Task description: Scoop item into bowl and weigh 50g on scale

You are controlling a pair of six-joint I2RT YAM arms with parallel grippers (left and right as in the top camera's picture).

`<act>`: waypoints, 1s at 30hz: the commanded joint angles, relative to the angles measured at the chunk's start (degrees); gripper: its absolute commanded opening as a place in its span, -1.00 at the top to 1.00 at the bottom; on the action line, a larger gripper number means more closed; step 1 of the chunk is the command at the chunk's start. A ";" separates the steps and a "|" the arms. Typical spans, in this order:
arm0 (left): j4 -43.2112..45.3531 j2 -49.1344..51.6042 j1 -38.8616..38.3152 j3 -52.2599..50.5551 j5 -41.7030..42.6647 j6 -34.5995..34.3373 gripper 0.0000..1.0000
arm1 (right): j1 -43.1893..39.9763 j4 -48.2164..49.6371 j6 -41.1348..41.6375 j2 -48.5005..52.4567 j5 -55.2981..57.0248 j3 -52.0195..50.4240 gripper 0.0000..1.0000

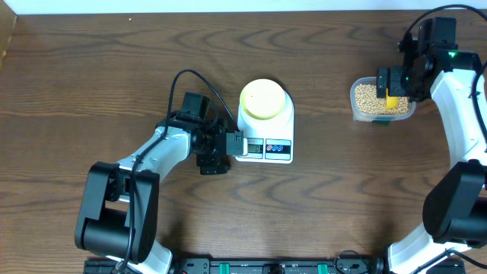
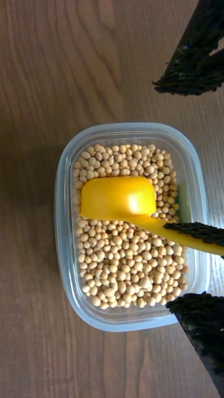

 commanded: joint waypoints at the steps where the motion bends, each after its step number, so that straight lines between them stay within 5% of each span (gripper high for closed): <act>1: -0.33 0.63 0.09 -0.92 -0.52 0.50 -0.96 | -0.39 0.02 0.33 0.13 0.46 -0.20 -0.98; 10: 0.76 -0.39 -0.04 -0.79 -0.72 0.57 -0.96 | -0.39 0.04 0.33 0.13 0.46 -0.20 -0.99; 23: -0.72 -18.71 -0.28 -0.70 6.23 -1.14 -0.95 | -0.39 0.04 0.33 0.13 0.46 -0.20 -0.98; 30: -3.74 -19.89 -0.28 -0.72 6.23 -1.18 -0.96 | -0.39 0.02 0.33 0.13 0.46 -0.20 -0.99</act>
